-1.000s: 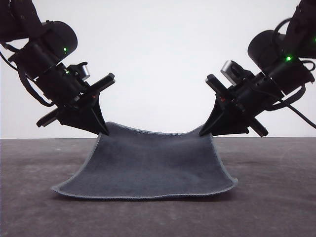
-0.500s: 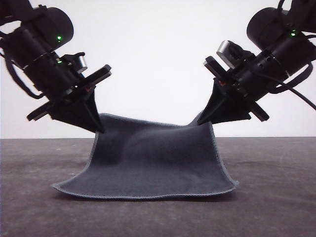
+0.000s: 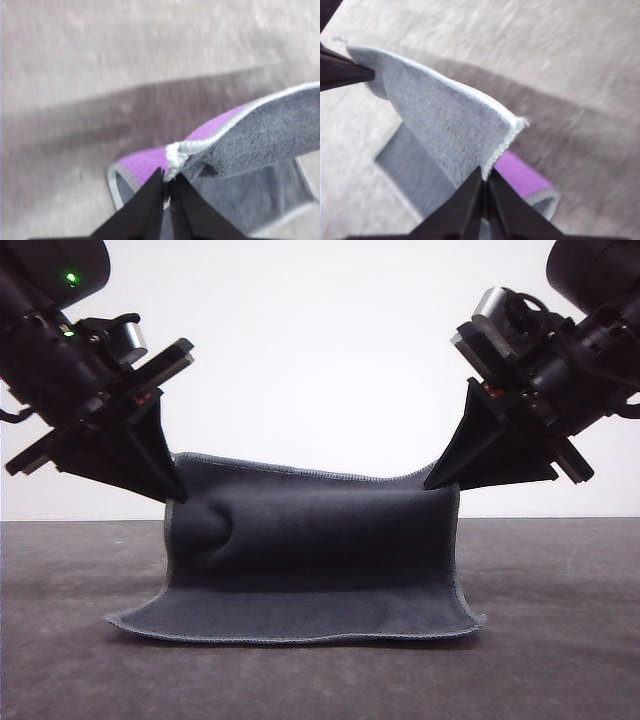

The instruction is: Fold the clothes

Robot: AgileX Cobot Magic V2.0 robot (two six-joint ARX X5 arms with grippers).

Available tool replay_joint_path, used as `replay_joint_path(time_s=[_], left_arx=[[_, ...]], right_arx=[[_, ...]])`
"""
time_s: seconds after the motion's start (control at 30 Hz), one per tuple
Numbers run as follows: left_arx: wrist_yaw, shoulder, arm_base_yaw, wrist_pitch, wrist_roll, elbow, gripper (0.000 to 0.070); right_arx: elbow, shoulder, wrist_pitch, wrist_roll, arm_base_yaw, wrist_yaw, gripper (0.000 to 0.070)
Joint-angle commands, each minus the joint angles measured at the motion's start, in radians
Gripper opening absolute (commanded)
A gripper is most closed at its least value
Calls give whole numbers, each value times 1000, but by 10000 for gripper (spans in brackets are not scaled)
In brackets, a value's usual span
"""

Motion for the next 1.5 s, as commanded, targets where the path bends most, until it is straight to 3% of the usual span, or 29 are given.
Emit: replay_joint_path(time_s=[0.0,0.2,0.33,0.37,0.47,0.6,0.77,0.97,1.17,1.47], left_arx=[[-3,-4,-9,-2,-5,-3,9],[-3,-44,-29,-77,-4,-27,29],[-3,-65,-41,-163,3,-28,207],[-3,-73,-42,-184,3,-28,260],[-4,-110,-44,-250,4,-28,326],[-16,-187,-43,-336,14,-28,325],[-69,-307,-44,-431,14,-28,324],[-129,-449,-45,-499,13,-33,317],[-155,-596,-45,-507,10,-75,314],[-183,-831,-45,-484,-10,-190,313]], right_arx=[[-7,-7,3,-4,13,4,4],[-22,-41,-74,-4,45,8,20],[-22,-64,-148,-6,69,8,233],[-22,-74,-168,-5,74,7,259],[-22,-119,-232,-4,80,11,260],[-22,-213,-327,18,80,40,260],[-22,-313,-436,101,79,53,260],[-22,-323,-514,154,78,100,260],[-22,-292,-481,158,42,135,260],[-22,-158,-369,140,-44,19,260]])
